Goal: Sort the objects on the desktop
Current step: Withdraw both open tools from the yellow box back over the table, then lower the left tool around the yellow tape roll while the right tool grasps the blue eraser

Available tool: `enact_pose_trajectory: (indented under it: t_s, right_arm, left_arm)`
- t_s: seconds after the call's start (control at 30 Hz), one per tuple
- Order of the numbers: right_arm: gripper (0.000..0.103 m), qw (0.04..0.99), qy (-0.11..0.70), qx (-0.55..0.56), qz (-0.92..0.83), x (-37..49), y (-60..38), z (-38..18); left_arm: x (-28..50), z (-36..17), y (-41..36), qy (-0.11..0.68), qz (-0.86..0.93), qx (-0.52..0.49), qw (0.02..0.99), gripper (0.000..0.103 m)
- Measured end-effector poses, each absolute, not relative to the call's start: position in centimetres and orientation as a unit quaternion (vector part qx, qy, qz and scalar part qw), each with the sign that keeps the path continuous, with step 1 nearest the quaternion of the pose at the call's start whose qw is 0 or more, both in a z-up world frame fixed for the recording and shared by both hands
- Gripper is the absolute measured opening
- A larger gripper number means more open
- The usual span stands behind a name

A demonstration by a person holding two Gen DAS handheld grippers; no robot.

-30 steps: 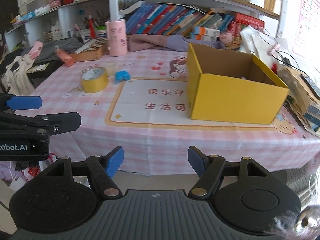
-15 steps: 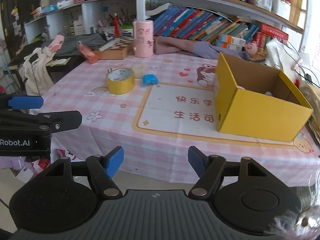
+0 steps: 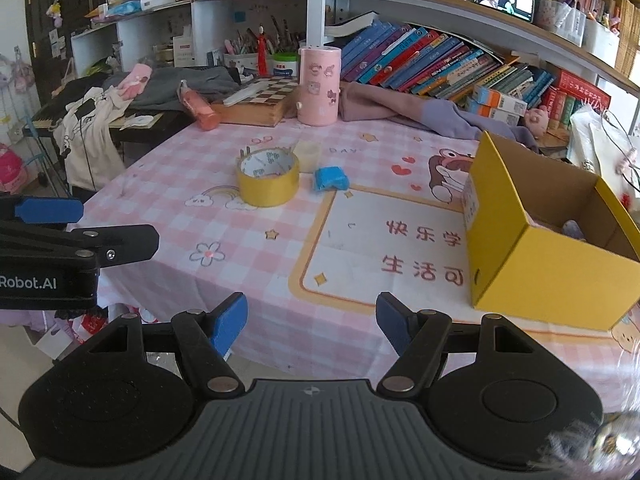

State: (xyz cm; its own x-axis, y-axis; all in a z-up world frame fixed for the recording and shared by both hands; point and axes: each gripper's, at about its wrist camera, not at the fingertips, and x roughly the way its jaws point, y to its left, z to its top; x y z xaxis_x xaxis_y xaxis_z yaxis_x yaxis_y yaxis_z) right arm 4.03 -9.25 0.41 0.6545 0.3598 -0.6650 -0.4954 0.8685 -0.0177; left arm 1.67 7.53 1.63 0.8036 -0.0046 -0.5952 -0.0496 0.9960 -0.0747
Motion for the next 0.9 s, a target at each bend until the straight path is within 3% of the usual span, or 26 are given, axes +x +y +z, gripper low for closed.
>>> enact_pose_trajectory:
  t_s: [0.9]
  right_arm:
    - [0.068, 0.896, 0.371, -0.075, 0.234, 21.8, -5.3, -1.8]
  left_arm:
    - [17.7, -1.9, 9.6, 0.371, 0.042, -0.036, 0.927, 0.092]
